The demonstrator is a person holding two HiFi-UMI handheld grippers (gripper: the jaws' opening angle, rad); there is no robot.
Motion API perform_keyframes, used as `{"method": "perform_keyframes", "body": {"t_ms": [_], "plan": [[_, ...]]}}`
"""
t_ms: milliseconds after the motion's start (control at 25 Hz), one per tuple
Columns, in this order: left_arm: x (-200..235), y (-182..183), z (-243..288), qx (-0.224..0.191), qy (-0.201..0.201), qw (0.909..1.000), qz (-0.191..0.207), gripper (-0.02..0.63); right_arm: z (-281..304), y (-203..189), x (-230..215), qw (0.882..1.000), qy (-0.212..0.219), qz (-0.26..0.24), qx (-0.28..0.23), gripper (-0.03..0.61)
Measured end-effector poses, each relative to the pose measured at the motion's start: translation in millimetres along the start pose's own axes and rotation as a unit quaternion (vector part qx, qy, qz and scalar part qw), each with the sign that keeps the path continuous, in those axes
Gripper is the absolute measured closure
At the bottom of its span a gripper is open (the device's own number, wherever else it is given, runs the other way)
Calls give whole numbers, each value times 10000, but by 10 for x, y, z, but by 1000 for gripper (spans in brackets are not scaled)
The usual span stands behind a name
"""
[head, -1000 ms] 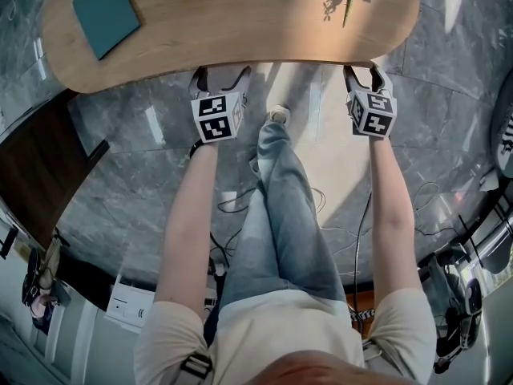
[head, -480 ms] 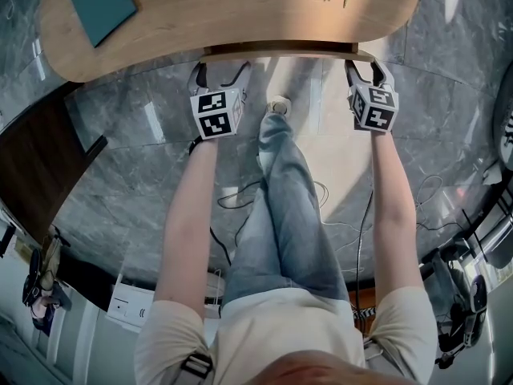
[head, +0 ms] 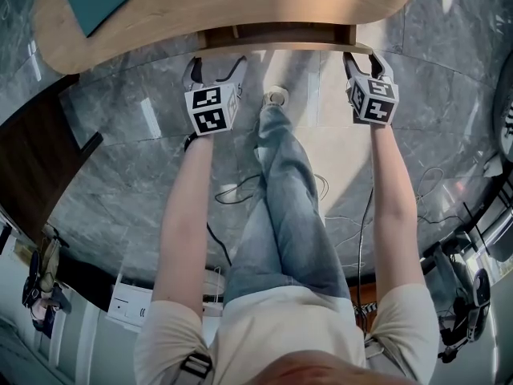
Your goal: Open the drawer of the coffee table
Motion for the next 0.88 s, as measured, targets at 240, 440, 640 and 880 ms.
{"method": "perform_keyframes", "body": {"t_ms": [240, 440, 640, 880], "plan": [[-41, -118, -87, 13, -24, 10000, 32, 158, -99, -120, 29, 10000, -20, 19, -13, 325], [-37, -217, -155, 41, -30, 10000, 30, 158, -148, -210, 76, 10000, -25, 35, 31, 328], [-66, -324, -210, 100, -51, 9999, 67, 158, -217, -320, 99, 10000, -31, 50, 73, 331], [-87, -491, -304, 167, 16, 9999, -12, 158, -312, -478, 174, 9998, -80, 177, 94, 336]]}}
Point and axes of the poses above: the fingertips, and each gripper's own axes: z forward along the fingers, x to its left, y out of its top, the point moved 10 cm from there along -z, backward along the fingers, and after that the axes turned 4 degrees about -z, right-handed, at the moved point
